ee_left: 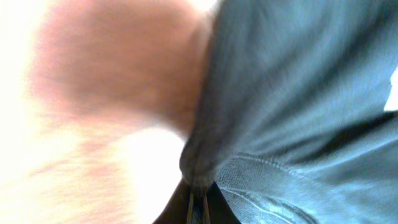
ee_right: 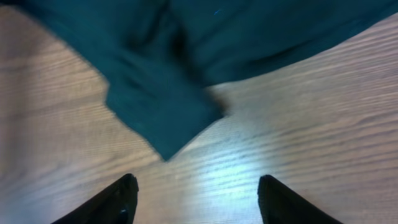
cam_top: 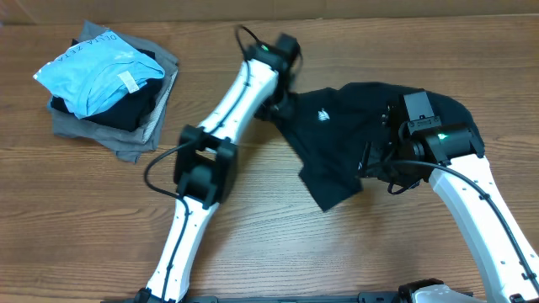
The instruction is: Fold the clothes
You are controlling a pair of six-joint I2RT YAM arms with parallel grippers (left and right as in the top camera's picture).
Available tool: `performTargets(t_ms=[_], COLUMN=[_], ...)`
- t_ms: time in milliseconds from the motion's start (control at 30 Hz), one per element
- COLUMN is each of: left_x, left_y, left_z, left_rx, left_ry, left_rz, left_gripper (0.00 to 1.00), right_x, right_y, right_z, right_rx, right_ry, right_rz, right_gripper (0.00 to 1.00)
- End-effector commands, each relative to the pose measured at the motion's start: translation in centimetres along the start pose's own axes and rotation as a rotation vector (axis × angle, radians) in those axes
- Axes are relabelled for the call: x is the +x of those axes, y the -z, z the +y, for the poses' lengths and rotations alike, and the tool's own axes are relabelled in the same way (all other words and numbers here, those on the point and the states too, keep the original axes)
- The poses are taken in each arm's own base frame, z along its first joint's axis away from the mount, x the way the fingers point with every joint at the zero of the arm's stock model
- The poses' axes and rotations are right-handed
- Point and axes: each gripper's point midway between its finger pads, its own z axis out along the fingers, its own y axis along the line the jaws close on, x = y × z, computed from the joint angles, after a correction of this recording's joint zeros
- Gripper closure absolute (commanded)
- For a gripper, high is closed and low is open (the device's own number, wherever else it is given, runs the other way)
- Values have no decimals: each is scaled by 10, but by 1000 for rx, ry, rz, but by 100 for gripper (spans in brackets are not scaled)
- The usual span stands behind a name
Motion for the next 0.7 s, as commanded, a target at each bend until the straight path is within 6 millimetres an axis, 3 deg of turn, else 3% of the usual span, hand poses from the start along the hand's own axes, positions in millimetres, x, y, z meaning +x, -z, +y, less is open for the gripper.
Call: performTargets(t_ms=[0, 67, 233, 400, 500, 667], left_x=[-59, -68, -60, -40, -22, -5], left_y=[103, 126, 138, 141, 147, 161], left_z=[104, 127, 143, 137, 121, 97], left_rx=[-142, -97, 115, 232, 251, 252], left_ry=[161, 210, 219, 162, 88, 17], left_rz=[-306, -366, -337, -266, -211, -176], left_gripper=[96, 96, 64, 66, 67, 71], right_x=[-18, -28, -51, -67, -80, -99], right_y=[5, 6, 2, -23, -54, -103], right_z=[-8, -10, -29, -64, -48, -52], right_rx=[54, 55, 70, 76, -80, -74], right_ry=[-49, -91, -186, -274, -155, -196], right_rz=[-86, -128, -174, -126, -67, -43], right_gripper=[33, 32, 26, 24, 23, 28])
